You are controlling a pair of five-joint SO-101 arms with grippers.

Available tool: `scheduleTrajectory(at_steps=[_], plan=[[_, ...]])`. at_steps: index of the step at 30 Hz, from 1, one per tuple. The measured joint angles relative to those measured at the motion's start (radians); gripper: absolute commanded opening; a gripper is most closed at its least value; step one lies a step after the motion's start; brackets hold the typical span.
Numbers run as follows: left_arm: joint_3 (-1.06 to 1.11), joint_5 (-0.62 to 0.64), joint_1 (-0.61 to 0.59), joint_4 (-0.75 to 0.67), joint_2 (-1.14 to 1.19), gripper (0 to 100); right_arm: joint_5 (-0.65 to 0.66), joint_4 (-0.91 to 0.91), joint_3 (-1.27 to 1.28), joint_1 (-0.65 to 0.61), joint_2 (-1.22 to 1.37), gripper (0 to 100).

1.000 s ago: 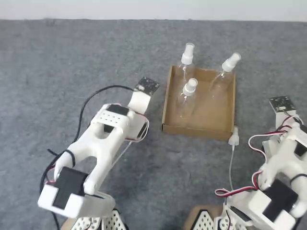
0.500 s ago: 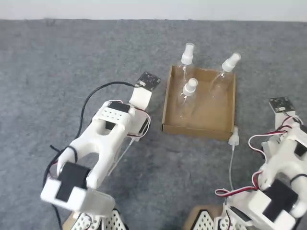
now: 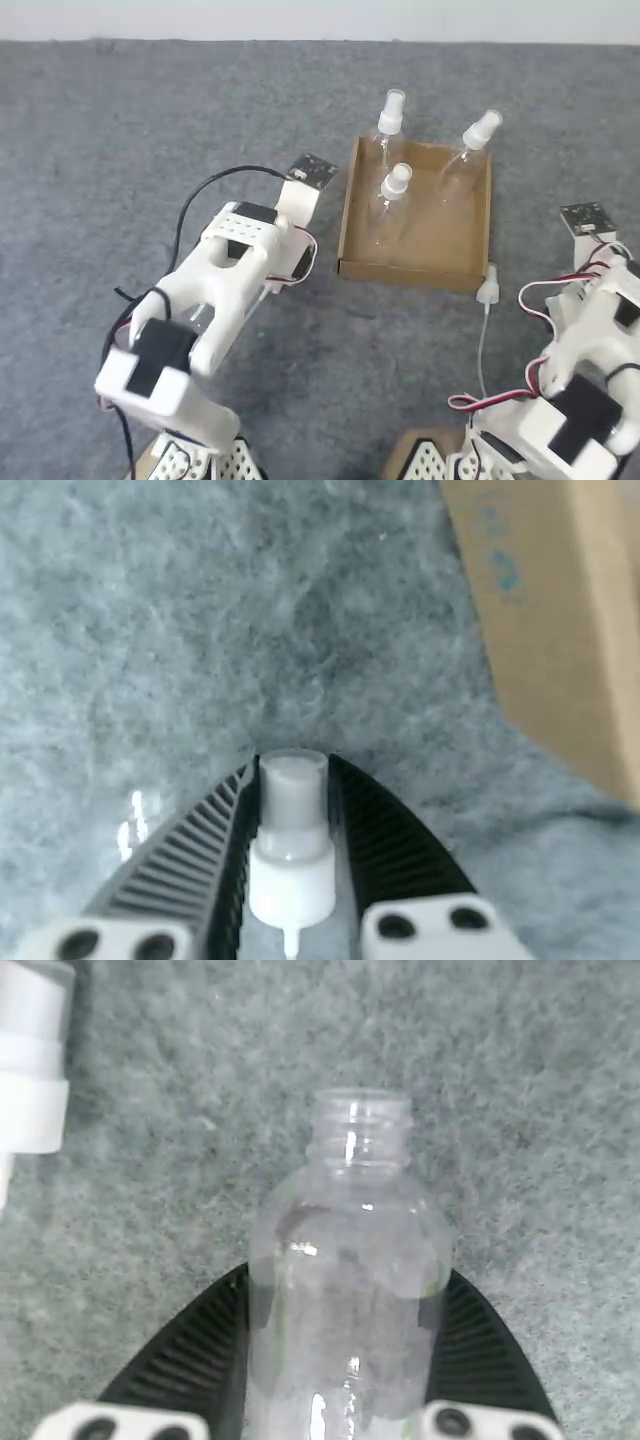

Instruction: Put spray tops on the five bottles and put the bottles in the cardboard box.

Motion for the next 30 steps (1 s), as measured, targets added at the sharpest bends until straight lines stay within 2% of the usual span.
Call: scheduleTrajectory(at_steps=[4,10,14,18,21,25,30], plan=[[0.000,0.031,-0.002,0.068,-0.124,1,0.000,0.000,0.000,0.000,0.000,26.9],[0.000,0.051,-0.002,0.157,-0.347,2,0.000,0.011,0.000,0.000,0.000,27.7],[0.002,0.057,-0.002,0.172,-0.434,2,0.000,0.084,-0.063,-0.009,0.000,27.5],[0.014,0.081,-0.002,0.176,-0.483,2,0.012,0.167,-0.198,-0.015,0.000,27.4],[0.031,0.086,-0.002,0.176,-0.500,2,0.077,0.224,-0.273,-0.023,0.000,27.4],[0.055,0.089,-0.002,0.176,-0.503,2,0.149,0.265,-0.310,-0.051,0.055,27.4],[0.112,0.089,-0.002,0.133,-0.503,2,0.153,0.273,-0.344,-0.060,0.176,27.3]])
